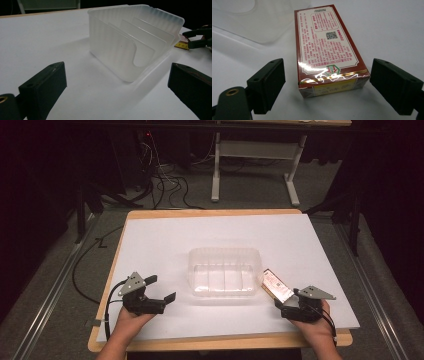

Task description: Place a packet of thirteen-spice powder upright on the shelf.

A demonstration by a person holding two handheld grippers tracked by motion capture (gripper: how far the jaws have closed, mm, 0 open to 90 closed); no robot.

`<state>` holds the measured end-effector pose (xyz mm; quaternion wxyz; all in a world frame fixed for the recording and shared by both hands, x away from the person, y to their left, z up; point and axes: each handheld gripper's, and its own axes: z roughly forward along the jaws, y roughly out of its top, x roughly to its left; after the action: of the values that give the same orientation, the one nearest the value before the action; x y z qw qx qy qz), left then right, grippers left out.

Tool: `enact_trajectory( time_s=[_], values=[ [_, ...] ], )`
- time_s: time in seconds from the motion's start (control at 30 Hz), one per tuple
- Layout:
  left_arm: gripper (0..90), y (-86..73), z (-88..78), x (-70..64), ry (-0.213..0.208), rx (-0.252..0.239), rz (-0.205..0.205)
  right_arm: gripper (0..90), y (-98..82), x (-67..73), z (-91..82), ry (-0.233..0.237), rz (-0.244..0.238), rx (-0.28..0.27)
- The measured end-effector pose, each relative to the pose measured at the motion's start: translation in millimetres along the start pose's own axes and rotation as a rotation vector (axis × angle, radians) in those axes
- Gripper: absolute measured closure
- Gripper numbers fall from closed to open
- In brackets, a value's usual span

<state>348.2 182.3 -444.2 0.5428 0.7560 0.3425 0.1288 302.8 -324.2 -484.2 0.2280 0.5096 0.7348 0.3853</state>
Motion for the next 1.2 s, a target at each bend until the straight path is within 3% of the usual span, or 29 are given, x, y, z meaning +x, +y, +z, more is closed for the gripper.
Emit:
enact_trajectory(
  time_s=[0.3,0.4,0.6,0.8,0.97,1.2],
  values=[
    [2.7,0.1,-0.2,-3.1,0.001,-0.002,-0.005,14.8,-0.3,-1.3,2.7,-0.002,0.011,0.023],
    [2.7,-1.4,0.7,-1.7,0.007,0.005,-0.012,15.2,0.3,1.2,4.6,-0.007,-0.02,0.041],
    [2.7,-0.6,-1.6,1.2,0.019,-0.009,-0.025,15.9,0.3,0.4,5.2,-0.009,-0.013,0.045],
    [2.7,-0.3,-4.3,5.2,0.037,-0.023,-0.04,19.0,0.3,1.1,5.9,-0.02,-0.032,0.054],
    [2.7,-0.9,-6.1,5.5,0.039,-0.016,-0.029,28.1,0.2,0.3,4.6,-0.027,-0.028,0.045],
    [2.7,-0.9,-7.6,6.7,0.043,-0.019,-0.033,29.4,-0.3,2.1,3.4,-0.029,-0.046,0.044]
  ],
)
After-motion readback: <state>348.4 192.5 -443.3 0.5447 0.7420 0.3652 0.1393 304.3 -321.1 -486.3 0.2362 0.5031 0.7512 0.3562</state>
